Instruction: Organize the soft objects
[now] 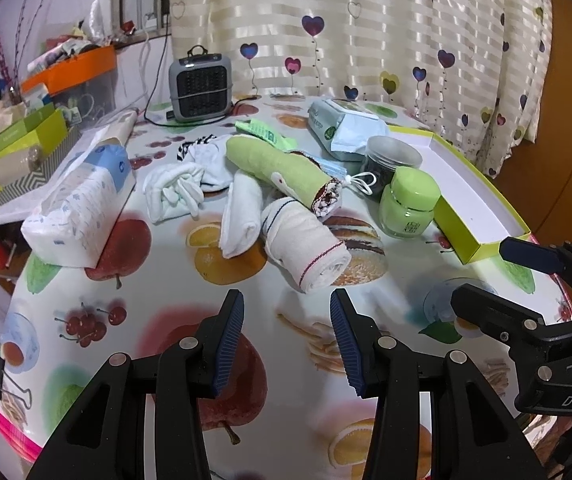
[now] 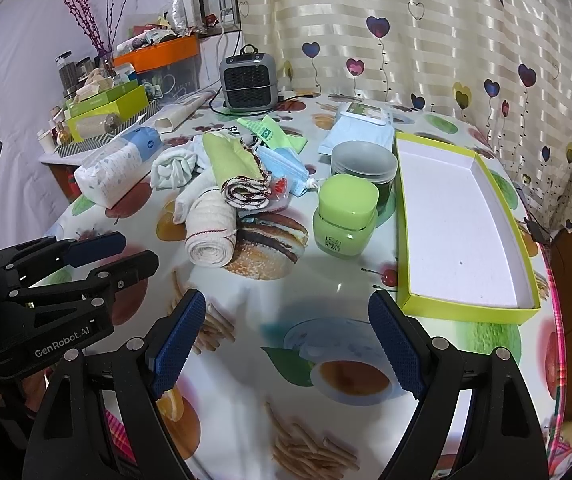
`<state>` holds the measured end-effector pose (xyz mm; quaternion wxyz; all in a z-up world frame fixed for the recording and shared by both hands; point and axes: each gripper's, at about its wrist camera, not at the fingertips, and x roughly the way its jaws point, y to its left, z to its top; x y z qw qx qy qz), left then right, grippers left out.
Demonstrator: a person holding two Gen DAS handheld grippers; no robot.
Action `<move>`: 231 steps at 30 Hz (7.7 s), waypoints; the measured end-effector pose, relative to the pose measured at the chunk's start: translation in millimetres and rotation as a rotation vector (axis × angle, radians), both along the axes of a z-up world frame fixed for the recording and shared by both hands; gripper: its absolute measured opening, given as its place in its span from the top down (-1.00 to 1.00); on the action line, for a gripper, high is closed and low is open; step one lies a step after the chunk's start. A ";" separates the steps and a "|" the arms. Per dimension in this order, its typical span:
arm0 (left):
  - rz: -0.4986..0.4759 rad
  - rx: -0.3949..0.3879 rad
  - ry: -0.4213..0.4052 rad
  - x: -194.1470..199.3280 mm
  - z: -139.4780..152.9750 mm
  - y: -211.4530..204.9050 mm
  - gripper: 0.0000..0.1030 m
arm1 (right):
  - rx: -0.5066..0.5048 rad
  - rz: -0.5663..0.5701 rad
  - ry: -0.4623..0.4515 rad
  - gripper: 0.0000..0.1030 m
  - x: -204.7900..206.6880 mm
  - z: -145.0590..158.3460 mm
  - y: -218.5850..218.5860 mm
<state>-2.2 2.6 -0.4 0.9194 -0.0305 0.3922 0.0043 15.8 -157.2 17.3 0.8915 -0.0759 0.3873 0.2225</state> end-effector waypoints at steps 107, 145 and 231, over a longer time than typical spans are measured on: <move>0.075 -0.123 0.012 34.6 -13.3 78.3 0.13 | 0.084 0.126 0.153 -0.25 70.8 -36.6 85.9; -0.027 -0.413 0.087 109.8 -22.8 38.9 0.00 | 0.135 0.107 0.165 0.11 53.6 -33.5 19.2; -0.416 -0.341 0.039 139.7 26.2 -136.4 0.74 | 0.092 -0.290 0.035 0.11 102.1 -10.5 -145.4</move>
